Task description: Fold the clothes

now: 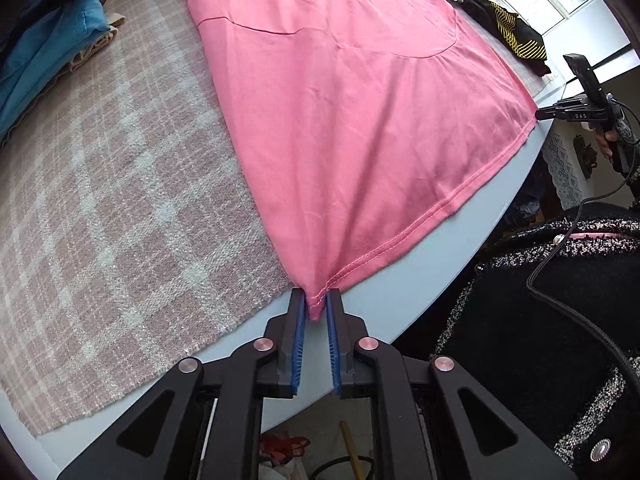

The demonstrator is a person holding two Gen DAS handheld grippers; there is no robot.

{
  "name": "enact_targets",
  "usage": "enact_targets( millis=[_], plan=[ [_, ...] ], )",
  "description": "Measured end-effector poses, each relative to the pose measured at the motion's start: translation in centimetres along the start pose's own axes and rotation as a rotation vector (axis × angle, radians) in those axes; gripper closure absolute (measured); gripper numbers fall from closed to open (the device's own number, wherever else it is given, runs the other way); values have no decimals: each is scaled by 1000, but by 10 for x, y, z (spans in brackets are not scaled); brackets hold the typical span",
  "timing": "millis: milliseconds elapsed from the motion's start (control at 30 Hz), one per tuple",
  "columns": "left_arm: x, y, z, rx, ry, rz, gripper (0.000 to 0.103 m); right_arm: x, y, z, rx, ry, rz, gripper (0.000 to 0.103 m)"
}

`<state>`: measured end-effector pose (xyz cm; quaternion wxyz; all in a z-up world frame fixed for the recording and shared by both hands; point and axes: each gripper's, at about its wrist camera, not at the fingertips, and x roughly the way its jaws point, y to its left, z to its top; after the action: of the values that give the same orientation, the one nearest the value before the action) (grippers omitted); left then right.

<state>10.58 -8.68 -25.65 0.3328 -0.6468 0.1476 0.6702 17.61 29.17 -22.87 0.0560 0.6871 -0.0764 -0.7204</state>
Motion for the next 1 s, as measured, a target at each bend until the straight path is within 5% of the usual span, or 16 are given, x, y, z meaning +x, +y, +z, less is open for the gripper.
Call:
enact_targets(
  millis=[200, 267, 400, 467, 700, 800, 1000],
  plan=[
    [-40, 28, 2, -19, -51, 116, 76, -78, -24, 55, 30, -249, -27, 74],
    [-55, 38, 32, -25, -135, 138, 76, -83, -20, 99, 5, -333, -53, 63],
    [-79, 77, 133, -10, -277, 249, 75, -77, -14, 187, -112, -374, -76, 63],
    [-73, 83, 195, -25, -319, 321, 74, -74, -4, 228, -175, -377, -15, 63],
    [-64, 151, 287, -214, -327, 430, 69, -73, 97, 349, -461, -402, 93, 63],
    [-55, 181, 302, -290, -310, 391, 69, -56, 155, 403, -550, -389, 116, 63],
    [-44, 202, 309, -258, -288, 411, 66, 13, 278, 490, -788, -326, 8, 63]
  ],
)
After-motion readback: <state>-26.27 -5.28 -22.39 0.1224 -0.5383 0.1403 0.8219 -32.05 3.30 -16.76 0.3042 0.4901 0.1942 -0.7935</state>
